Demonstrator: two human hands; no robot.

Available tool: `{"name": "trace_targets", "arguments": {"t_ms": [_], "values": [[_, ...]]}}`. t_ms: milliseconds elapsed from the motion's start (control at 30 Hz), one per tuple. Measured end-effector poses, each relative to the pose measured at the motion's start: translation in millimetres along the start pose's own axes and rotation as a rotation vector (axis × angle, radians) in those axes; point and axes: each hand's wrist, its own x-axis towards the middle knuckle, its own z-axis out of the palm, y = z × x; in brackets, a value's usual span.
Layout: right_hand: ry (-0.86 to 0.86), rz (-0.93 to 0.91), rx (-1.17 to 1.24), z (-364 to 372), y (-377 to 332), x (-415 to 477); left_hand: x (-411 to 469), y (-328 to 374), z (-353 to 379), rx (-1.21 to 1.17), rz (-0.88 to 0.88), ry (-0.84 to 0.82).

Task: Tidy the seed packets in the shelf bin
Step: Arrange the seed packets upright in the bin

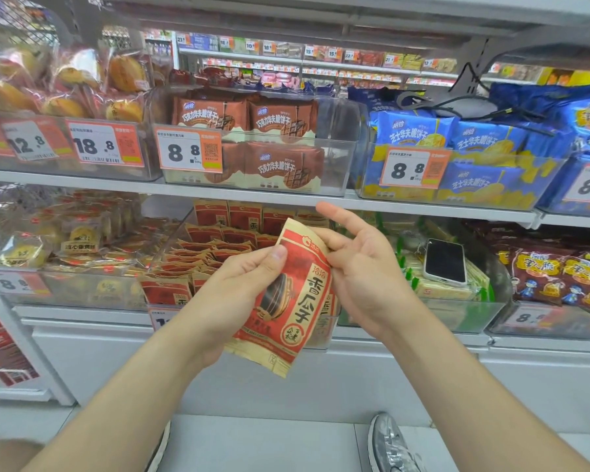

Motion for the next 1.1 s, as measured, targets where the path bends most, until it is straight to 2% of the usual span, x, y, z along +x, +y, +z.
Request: {"name": "trace_targets", "arguments": {"t_ms": [167, 267, 367, 467, 533, 633, 700, 867, 1000, 1100], "values": [[0.034, -0.030, 0.015, -0.3, 1.4, 0.5, -0.3, 4.0, 0.7, -0.106, -0.051, 0.058], [0.043, -0.010, -0.061, -3.5, 5.0, 1.5, 5.9, 4.9, -3.2, -0.225, -0.060, 0.223], [-0.123, 0.178, -0.319, -3.3, 7.8, -5.0, 11.6, 6.5, -7.0, -0.337, -0.019, 0.416], [-0.225, 0.246, -0.447, 5.2, 15.3, -11.8, 13.7, 8.7, -7.3, -0.358, -0.002, 0.487], [-0.168, 0.205, -0.416, 8.1, 18.4, -10.6, 13.7, 8.8, -10.3, -0.180, 0.037, 0.490], [-0.063, 0.138, -0.348, 5.4, 15.9, -7.0, 11.1, 7.0, -16.3, 0.153, 0.138, 0.394], [-0.063, 0.142, -0.315, 3.6, 13.5, -7.1, 9.9, 4.0, -20.5, 0.237, 0.150, 0.348], [-0.084, 0.171, -0.253, 6.2, 11.1, -8.5, 13.4, -2.0, -26.9, 0.130, 0.099, 0.332], [-0.074, 0.162, -0.276, 7.4, 12.8, -7.8, 15.6, -4.8, -27.1, 0.189, 0.102, 0.315], [-0.022, 0.162, -0.237, 7.2, 15.9, -5.6, 15.0, -2.8, -28.6, 0.139, 0.124, 0.221]]}}
